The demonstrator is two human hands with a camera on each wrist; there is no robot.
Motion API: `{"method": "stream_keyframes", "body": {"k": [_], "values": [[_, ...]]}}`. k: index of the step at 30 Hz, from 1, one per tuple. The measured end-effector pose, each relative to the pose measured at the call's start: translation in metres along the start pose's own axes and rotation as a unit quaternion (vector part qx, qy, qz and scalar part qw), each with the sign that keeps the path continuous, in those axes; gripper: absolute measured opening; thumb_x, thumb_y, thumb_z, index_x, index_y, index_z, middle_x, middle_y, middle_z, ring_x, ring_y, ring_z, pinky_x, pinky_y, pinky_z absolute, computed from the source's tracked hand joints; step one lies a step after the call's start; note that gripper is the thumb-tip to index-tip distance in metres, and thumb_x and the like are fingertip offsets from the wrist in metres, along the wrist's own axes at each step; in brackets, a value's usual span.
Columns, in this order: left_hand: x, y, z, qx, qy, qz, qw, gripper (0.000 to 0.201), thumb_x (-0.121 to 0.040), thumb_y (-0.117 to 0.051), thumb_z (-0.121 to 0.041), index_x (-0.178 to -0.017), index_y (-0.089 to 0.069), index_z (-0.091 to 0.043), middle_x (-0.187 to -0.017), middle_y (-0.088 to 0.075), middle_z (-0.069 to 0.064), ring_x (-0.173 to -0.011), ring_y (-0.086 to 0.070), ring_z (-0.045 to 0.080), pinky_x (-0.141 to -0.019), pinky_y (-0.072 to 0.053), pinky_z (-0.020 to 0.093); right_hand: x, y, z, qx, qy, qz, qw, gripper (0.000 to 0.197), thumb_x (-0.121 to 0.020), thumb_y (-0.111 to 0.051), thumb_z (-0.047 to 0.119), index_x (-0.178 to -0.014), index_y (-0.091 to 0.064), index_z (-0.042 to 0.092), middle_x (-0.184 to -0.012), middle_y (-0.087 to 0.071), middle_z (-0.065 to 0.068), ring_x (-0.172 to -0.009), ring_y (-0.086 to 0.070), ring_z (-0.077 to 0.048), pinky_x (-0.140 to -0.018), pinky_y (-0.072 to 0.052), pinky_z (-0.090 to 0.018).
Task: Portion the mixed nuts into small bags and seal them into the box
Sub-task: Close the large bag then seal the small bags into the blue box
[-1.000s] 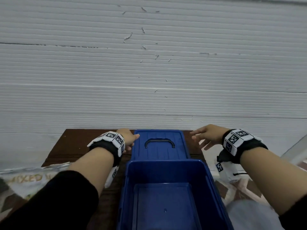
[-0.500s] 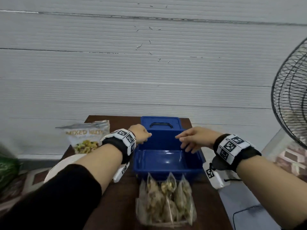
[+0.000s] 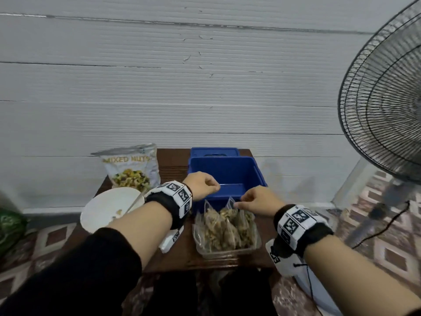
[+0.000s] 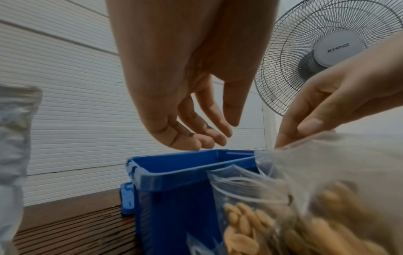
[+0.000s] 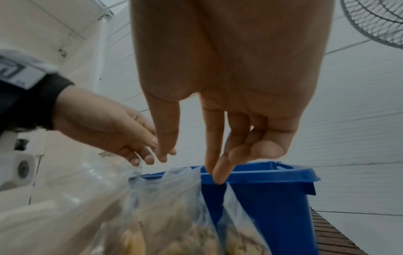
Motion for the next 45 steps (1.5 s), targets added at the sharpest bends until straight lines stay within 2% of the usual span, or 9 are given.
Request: {"method": "stream_keyframes", "body": {"k": [5,10,17,20,25,29,33,40,45], "values": [[0.000,-0.011,0.004,0.009,-0.008,-0.004,1.000,0.018,-0.093,-0.062,-0.029,-0.104,-0.071,-0.019,-0.114,-0.068,-0.002,-0.107,-0.059,0.012,-0.086,-0.045,0.023,0.001,-0.017,0.009,0.175,-0.033,-0.045,0.983,0.059,-0.072,-0.061,0.072,-0.097,-0.072,0.020,-0.106,-0.062,-0.005,-0.107,-0.050,-0.025,-0.090,-0.044,-0.035],[-0.005,-0.013,0.007,0.026,-0.018,-0.006,0.999,0.023,-0.094,-0.059,-0.032,-0.108,-0.071,-0.019,-0.113,-0.068,-0.003,-0.105,-0.060,0.012,-0.089,-0.044,0.024,0.002,-0.020,0.019,0.187,-0.035,-0.108,0.976,0.031,-0.089,-0.053,0.037,-0.103,-0.071,0.016,-0.112,-0.055,-0.011,-0.106,-0.046,-0.030,-0.092,-0.038,-0.034],[-0.016,-0.021,0.011,0.062,-0.042,0.050,0.996,0.032,-0.094,-0.060,-0.026,-0.125,-0.061,-0.019,-0.125,-0.062,-0.003,-0.116,-0.056,0.010,-0.096,-0.040,0.019,-0.011,-0.018,0.018,0.040,-0.015,-0.113,0.993,0.011,-0.091,-0.054,0.028,-0.086,-0.064,0.025,-0.099,-0.064,-0.004,-0.101,-0.053,-0.029,-0.091,-0.042,-0.038],[-0.017,-0.020,0.007,0.074,-0.075,0.063,0.992,0.033,-0.093,-0.061,-0.025,-0.125,-0.060,-0.020,-0.116,-0.064,-0.006,-0.110,-0.057,0.007,-0.094,-0.041,0.018,-0.015,-0.010,0.016,-0.064,0.002,-0.137,0.988,0.026,-0.089,-0.059,0.020,-0.069,-0.051,0.035,-0.083,-0.065,0.003,-0.092,-0.057,-0.028,-0.082,-0.048,-0.042],[-0.016,-0.002,0.002,0.131,-0.104,-0.043,0.985,0.004,-0.090,-0.064,-0.026,-0.090,-0.067,-0.023,-0.094,-0.068,-0.009,-0.091,-0.060,0.004,-0.076,-0.043,0.013,-0.011,0.010,0.024,-0.208,0.056,-0.187,0.959,0.024,-0.092,-0.058,0.011,-0.078,-0.056,0.030,-0.081,-0.063,0.006,-0.080,-0.059,-0.011,-0.069,-0.044,-0.021],[-0.007,0.004,0.001,0.178,-0.110,-0.101,0.973,0.004,-0.090,-0.065,-0.024,-0.086,-0.067,-0.025,-0.088,-0.068,-0.012,-0.085,-0.061,-0.001,-0.074,-0.043,0.008,-0.007,0.014,0.019,-0.282,0.042,-0.217,0.934,0.006,-0.088,-0.067,0.018,-0.087,-0.066,0.024,-0.083,-0.066,0.008,-0.075,-0.059,0.000,-0.065,-0.041,-0.008],[-0.002,0.005,0.004,0.215,-0.092,-0.130,0.964,0.003,-0.088,-0.067,-0.025,-0.086,-0.070,-0.024,-0.087,-0.070,-0.013,-0.085,-0.062,-0.001,-0.077,-0.044,0.009,-0.005,0.012,0.016,-0.319,0.018,-0.243,0.916,0.009,-0.087,-0.068,0.021,-0.079,-0.068,0.023,-0.078,-0.068,0.007,-0.076,-0.062,-0.004,-0.069,-0.045,-0.016],[0.006,0.011,-0.004,0.213,-0.067,-0.176,0.959,0.005,-0.086,-0.070,-0.027,-0.081,-0.070,-0.025,-0.087,-0.068,-0.018,-0.083,-0.059,-0.010,-0.070,-0.038,-0.001,-0.002,0.006,0.018,-0.323,0.013,-0.294,0.900,0.011,-0.092,-0.062,0.020,-0.086,-0.069,0.013,-0.078,-0.067,0.006,-0.074,-0.060,-0.002,-0.063,-0.041,-0.007],[0.010,0.012,-0.005,0.267,-0.059,-0.187,0.944,0.005,-0.081,-0.074,-0.027,-0.077,-0.072,-0.028,-0.082,-0.071,-0.015,-0.081,-0.062,-0.011,-0.071,-0.042,0.001,0.005,0.008,0.017,-0.349,0.007,-0.306,0.886,0.009,-0.088,-0.067,0.022,-0.080,-0.069,0.019,-0.078,-0.068,0.006,-0.077,-0.062,-0.005,-0.070,-0.047,-0.019]]}}
Point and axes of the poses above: each hand's wrist, its own x-axis away from the middle knuckle, its own y-axis out of the back of the hand, z = x × y, the point moved 5 cm from there along -x, towards the middle knuckle
